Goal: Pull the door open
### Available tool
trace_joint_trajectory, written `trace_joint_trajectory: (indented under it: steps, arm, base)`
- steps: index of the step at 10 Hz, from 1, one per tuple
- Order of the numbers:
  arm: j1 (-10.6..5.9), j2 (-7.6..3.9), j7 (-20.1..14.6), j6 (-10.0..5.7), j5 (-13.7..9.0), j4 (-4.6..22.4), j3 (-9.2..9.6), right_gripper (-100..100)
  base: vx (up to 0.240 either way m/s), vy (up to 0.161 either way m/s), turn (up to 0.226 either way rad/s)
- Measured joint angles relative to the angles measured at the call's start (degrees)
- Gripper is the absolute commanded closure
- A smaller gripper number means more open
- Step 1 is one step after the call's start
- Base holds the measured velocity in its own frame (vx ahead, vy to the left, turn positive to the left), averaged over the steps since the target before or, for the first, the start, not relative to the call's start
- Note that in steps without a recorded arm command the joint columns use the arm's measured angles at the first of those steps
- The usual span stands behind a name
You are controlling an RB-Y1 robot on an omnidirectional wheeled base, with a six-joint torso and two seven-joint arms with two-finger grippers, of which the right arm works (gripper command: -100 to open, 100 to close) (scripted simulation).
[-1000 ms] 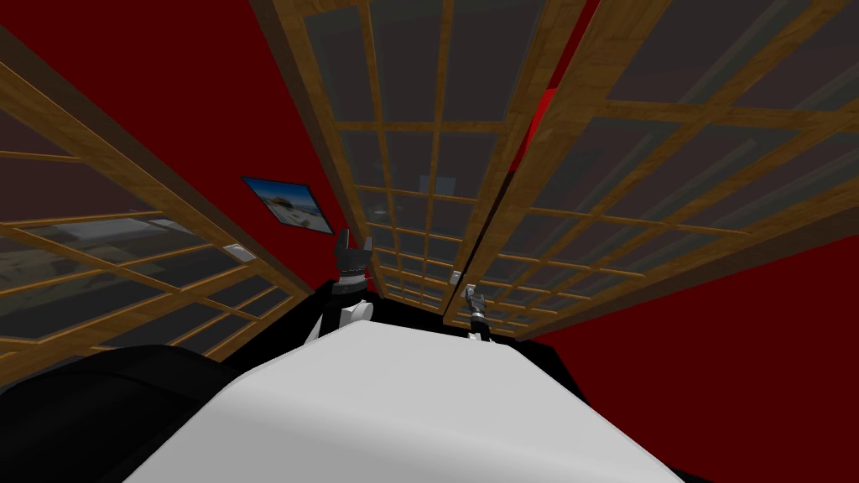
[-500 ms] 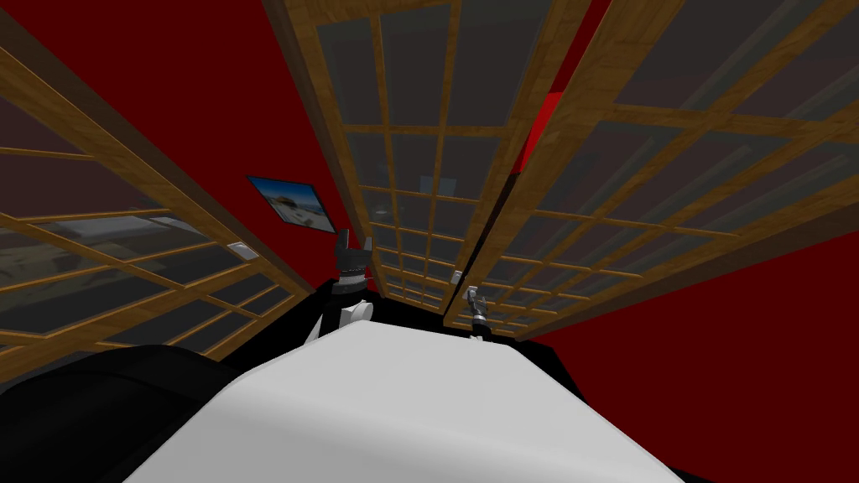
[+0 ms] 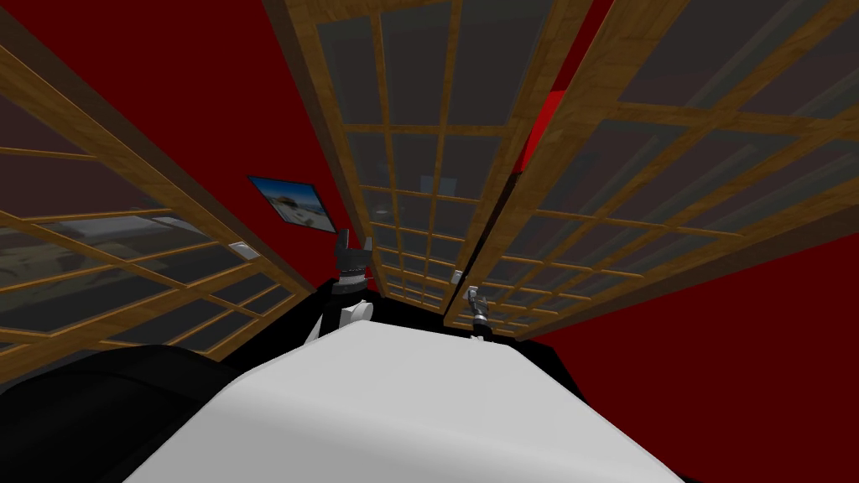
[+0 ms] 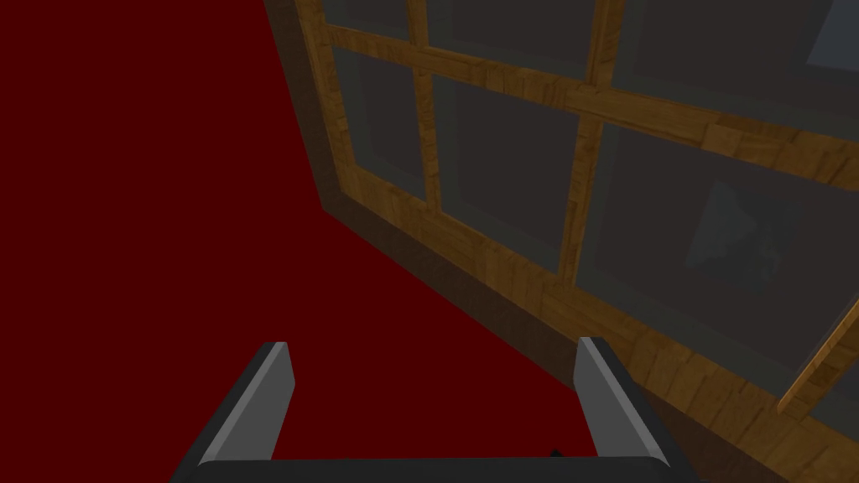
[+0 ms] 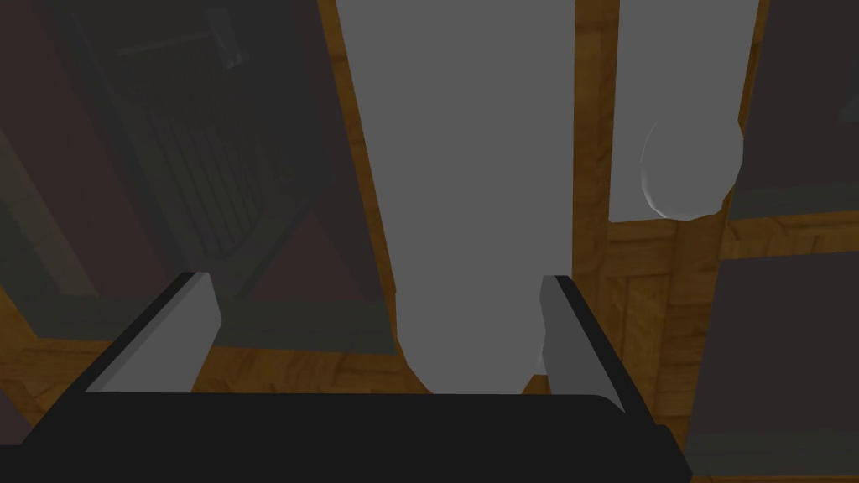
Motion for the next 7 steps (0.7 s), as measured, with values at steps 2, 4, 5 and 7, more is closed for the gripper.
trace_joint_trajectory:
  steps: [2, 4, 5, 7]
  arm:
    - [0.47, 0.54, 0.5, -0.14, 0.0, -0.6, -0.12, 100]
    - [1.16, 1.08, -1.7, 0.19, 0.0, -2.8, 0.63, 100]
    - [-0.77, 0.63, -1.6, -1.39, -0.4, 0.6, 0.11, 100]
    - [-0.63, 0.66, -1.4, -2.26, -0.5, 1.1, 0.00, 100]
  base:
    - [-0.020, 0.010, 0.056]
    - [-0.032, 0.025, 0.008]
    - [0.000, 0.000, 0.000]
    - [0.000, 0.001, -0.008]
